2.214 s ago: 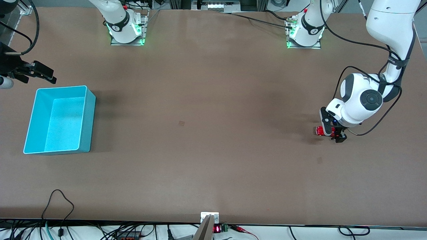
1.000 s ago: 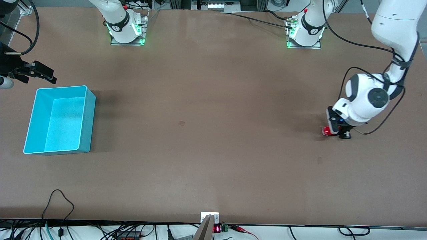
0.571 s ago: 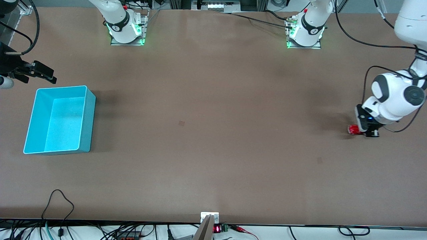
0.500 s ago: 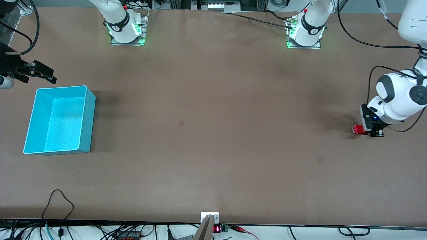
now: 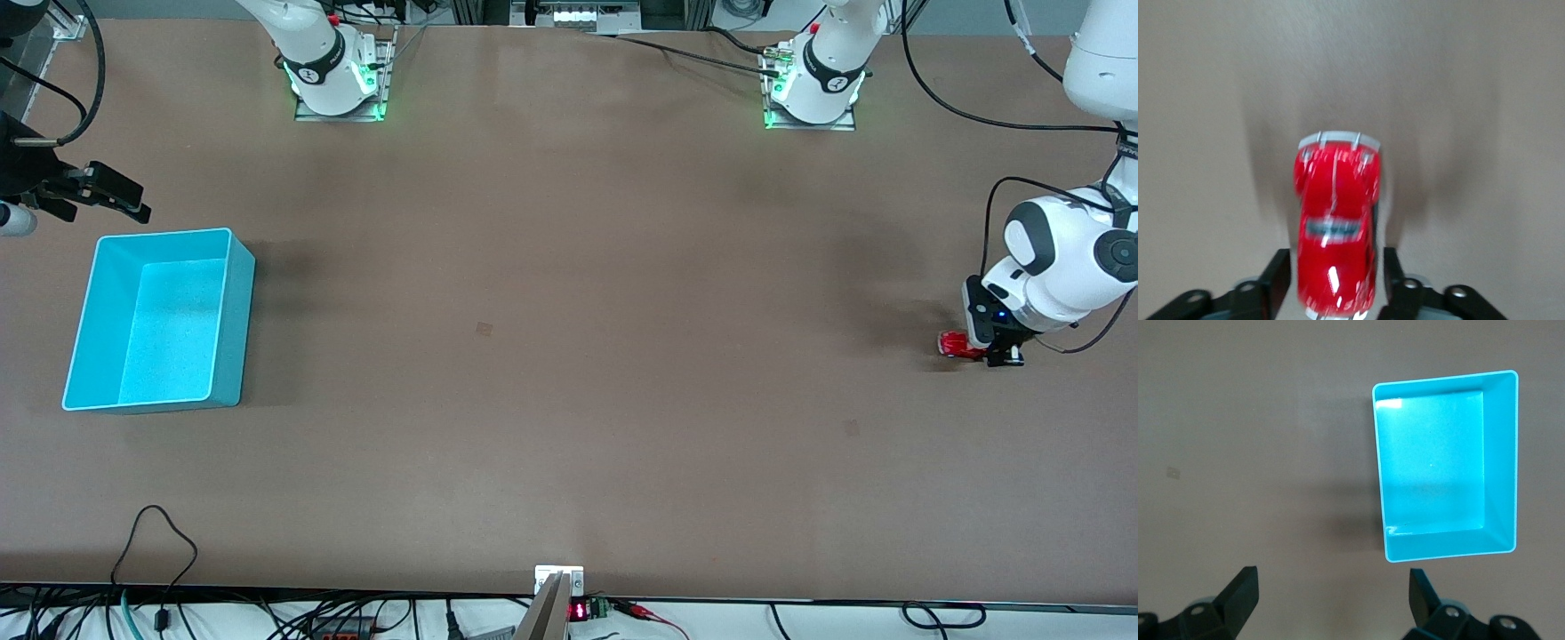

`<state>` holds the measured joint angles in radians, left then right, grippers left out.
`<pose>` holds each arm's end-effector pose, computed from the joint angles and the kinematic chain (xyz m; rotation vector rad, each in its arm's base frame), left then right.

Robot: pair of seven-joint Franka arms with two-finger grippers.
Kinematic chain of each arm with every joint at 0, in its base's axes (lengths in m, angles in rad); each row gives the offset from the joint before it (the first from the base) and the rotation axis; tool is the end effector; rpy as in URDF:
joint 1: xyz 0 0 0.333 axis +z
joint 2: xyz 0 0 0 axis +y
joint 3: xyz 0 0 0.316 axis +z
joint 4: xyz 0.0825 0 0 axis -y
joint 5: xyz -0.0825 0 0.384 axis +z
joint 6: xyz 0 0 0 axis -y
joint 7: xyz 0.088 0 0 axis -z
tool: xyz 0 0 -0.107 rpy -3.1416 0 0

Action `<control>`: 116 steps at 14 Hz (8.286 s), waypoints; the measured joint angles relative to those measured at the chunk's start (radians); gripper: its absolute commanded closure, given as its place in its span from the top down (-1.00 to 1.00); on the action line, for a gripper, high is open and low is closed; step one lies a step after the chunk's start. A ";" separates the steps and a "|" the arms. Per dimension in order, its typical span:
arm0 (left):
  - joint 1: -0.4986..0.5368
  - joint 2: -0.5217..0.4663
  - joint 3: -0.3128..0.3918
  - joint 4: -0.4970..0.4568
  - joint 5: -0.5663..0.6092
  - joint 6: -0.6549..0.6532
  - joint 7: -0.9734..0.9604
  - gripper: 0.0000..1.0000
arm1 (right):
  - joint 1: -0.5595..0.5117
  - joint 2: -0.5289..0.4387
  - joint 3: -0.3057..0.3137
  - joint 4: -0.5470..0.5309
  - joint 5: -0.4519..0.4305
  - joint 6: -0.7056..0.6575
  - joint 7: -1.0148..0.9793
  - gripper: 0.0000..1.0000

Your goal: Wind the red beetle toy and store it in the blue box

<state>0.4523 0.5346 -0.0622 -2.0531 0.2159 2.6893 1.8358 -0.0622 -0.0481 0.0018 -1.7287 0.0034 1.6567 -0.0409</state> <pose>0.5593 0.2230 0.1826 -2.0739 2.1890 0.0291 0.5424 -0.0324 0.5835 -3.1367 0.0311 0.0372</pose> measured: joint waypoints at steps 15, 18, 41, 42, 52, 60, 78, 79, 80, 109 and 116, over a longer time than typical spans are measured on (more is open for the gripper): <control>0.062 -0.315 -0.067 0.175 -0.095 -0.756 -0.500 1.00 | 0.000 0.000 0.000 0.000 0.000 0.000 0.000 1.00; 0.060 -0.315 -0.102 0.235 -0.096 -0.868 -0.632 1.00 | 0.000 0.000 0.000 0.000 0.000 0.000 0.000 1.00; 0.055 -0.346 -0.365 0.397 -0.096 -1.179 -1.364 1.00 | 0.037 0.086 0.003 -0.003 0.033 0.002 0.001 1.00; 0.054 -0.347 -0.399 0.412 -0.096 -1.203 -1.444 1.00 | 0.040 0.095 0.004 -0.004 0.038 0.002 0.000 1.00; 0.057 -0.324 -0.563 0.580 -0.096 -1.236 -1.881 1.00 | 0.077 0.202 0.005 -0.098 0.047 0.112 -0.325 1.00; 0.050 -0.280 -0.562 0.653 -0.087 -1.228 -1.910 1.00 | 0.064 0.210 -0.004 -0.487 0.021 0.497 -1.047 1.00; -0.477 -0.553 0.026 0.335 -0.185 -1.026 -1.927 1.00 | -0.013 0.261 -0.005 -0.818 -0.002 0.998 -1.506 1.00; -0.481 -0.553 0.026 0.335 -0.185 -1.026 -1.927 1.00 | -0.018 0.272 -0.005 -0.818 -0.002 1.010 -1.509 0.80; -0.484 -0.553 0.026 0.335 -0.185 -1.027 -1.927 1.00 | -0.019 0.283 -0.005 -0.818 -0.002 1.018 -1.510 0.49; -0.488 -0.553 0.037 0.343 -0.237 -1.006 -1.868 1.00 | -0.249 0.291 -0.016 -0.385 0.249 0.771 -0.588 -0.59; -0.490 -0.553 0.037 0.344 -0.223 -1.005 -1.866 1.00 | -0.318 0.475 -0.016 -0.343 0.211 0.777 -0.588 -0.58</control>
<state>-0.0380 -0.0185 -0.0253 -1.7093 -0.0074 1.6840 -0.0304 -0.3807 0.4273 -0.0146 -2.0721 0.2139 2.4342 -0.6291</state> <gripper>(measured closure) 0.000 0.520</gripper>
